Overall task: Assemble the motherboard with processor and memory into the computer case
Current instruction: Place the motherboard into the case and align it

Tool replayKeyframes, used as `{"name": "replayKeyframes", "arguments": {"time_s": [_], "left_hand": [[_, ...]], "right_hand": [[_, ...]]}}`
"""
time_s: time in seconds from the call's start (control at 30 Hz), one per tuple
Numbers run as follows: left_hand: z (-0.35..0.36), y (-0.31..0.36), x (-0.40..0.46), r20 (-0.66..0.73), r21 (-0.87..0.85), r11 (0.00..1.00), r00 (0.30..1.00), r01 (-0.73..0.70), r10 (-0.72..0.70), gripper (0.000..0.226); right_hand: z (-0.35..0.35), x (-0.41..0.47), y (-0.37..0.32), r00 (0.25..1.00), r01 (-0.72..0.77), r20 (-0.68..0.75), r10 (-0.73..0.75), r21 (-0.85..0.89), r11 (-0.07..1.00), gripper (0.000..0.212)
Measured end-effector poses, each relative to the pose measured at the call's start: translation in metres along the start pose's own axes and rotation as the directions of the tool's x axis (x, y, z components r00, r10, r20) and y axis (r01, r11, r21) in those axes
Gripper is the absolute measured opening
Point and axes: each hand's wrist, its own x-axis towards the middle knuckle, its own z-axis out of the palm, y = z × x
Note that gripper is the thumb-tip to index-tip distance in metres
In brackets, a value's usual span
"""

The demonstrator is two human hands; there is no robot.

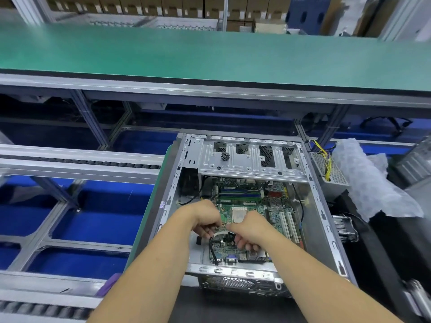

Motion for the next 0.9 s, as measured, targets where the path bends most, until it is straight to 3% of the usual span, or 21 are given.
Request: {"name": "replayKeyframes", "arguments": {"time_s": [0.1, 0.3, 0.47, 0.57, 0.7, 0.83, 0.9], "left_hand": [[0.0, 0.0, 0.0, -0.002, -0.031, 0.999, 1.0, 0.012, -0.012, 0.012], [-0.002, 0.0, 0.0, 0.089, -0.152, 0.987, 0.996, 0.044, -0.031, 0.006], [0.001, 0.003, -0.007, 0.221, -0.3, 0.952, 0.975, 0.066, 0.002, 0.011], [0.001, 0.007, -0.011, 0.267, -0.331, 0.941, 0.964, 0.074, 0.018, 0.015], [-0.001, 0.007, -0.014, 0.292, -0.297, 0.953, 0.956, 0.064, 0.026, 0.018], [0.001, 0.004, -0.013, 0.321, -0.145, 0.988, 0.947, 0.061, -0.011, 0.016], [0.003, 0.002, -0.012, 0.344, -0.113, 0.992, 0.939, 0.05, -0.009, 0.018]], "right_hand": [[0.003, -0.003, -0.002, 0.998, -0.055, 0.04, 0.055, -0.001, 0.998, 0.052], [0.007, -0.002, -0.01, 0.994, -0.105, 0.016, 0.105, 0.235, 0.966, 0.045], [0.003, -0.005, -0.01, 0.964, -0.261, 0.186, 0.189, 0.549, 0.794, 0.017], [0.0, -0.006, -0.009, 0.975, -0.214, 0.19, 0.117, 0.646, 0.733, 0.013], [-0.003, -0.005, -0.009, 0.989, -0.148, 0.122, 0.087, 0.692, 0.706, 0.012], [-0.005, 0.0, -0.006, 0.994, -0.083, 0.011, 0.105, 0.698, 0.711, 0.008], [-0.007, 0.002, -0.003, 0.994, -0.094, 0.029, 0.108, 0.737, 0.669, 0.011]]}}
